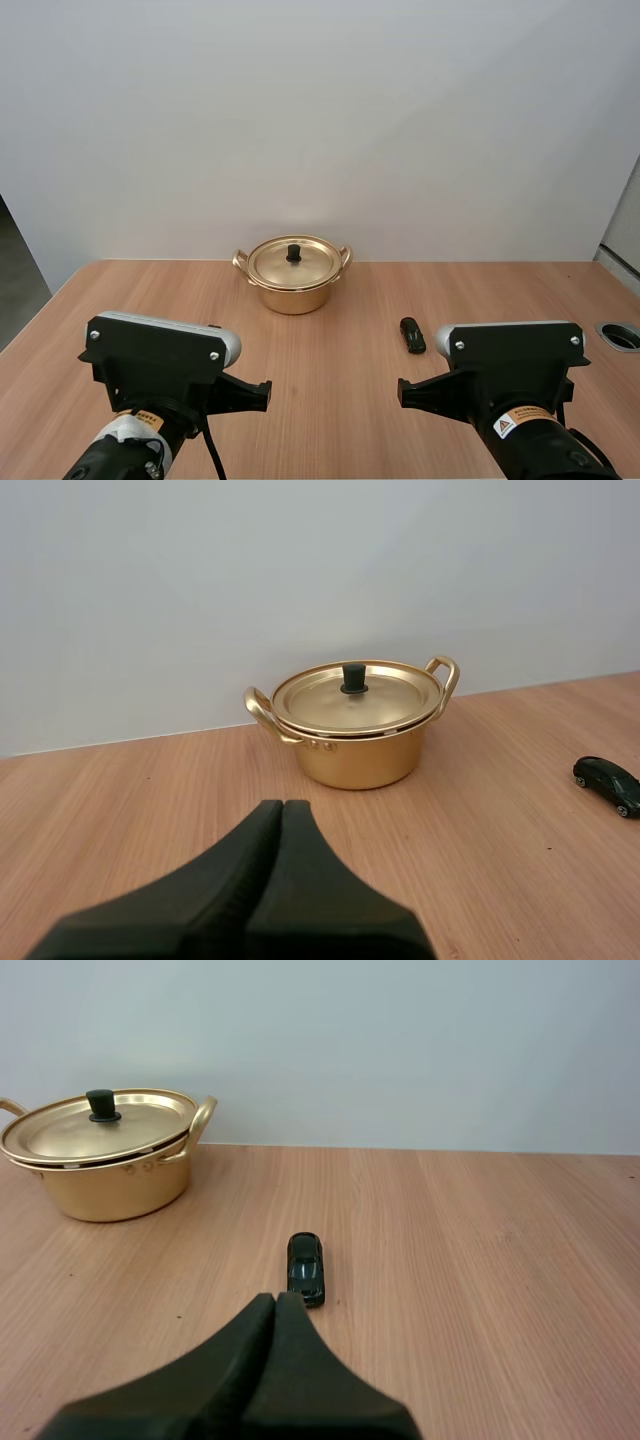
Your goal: Open the pot, put the car inside, and close it
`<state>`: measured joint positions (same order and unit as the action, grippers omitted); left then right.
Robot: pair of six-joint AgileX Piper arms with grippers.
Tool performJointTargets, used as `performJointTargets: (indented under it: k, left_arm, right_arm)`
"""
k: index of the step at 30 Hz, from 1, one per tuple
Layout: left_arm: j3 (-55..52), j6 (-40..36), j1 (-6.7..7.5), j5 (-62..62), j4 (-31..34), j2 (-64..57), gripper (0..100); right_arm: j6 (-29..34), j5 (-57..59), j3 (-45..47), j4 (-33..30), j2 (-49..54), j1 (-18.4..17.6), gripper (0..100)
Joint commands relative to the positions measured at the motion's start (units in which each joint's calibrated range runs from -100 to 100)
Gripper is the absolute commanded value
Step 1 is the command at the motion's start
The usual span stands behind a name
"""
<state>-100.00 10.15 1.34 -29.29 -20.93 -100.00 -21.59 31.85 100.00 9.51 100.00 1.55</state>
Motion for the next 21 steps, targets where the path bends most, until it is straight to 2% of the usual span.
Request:
performJointTargets:
  k: [1,12,18,21]
  left_arm:
    - [0.0,0.0,0.04,-0.1,0.0,0.0,0]
    - [0.0,0.0,0.04,-0.7,-1.1,0.0,0]
    - [0.1,0.9,0.04,0.1,-1.6,0.0,0]
    - [2.9,5.9,0.04,5.9,-1.1,1.2,0]
  right_arm:
    - [0.0,0.0,0.0,0.0,0.0,0.0,0]
    - [0.0,0.0,0.0,-0.2,0.0,0.0,0]
    - [0.0,-6.9,-0.6,-2.1,-0.6,0.0,0]
    - [0.0,-6.7,-4.5,-2.1,-4.7,0.0,0]
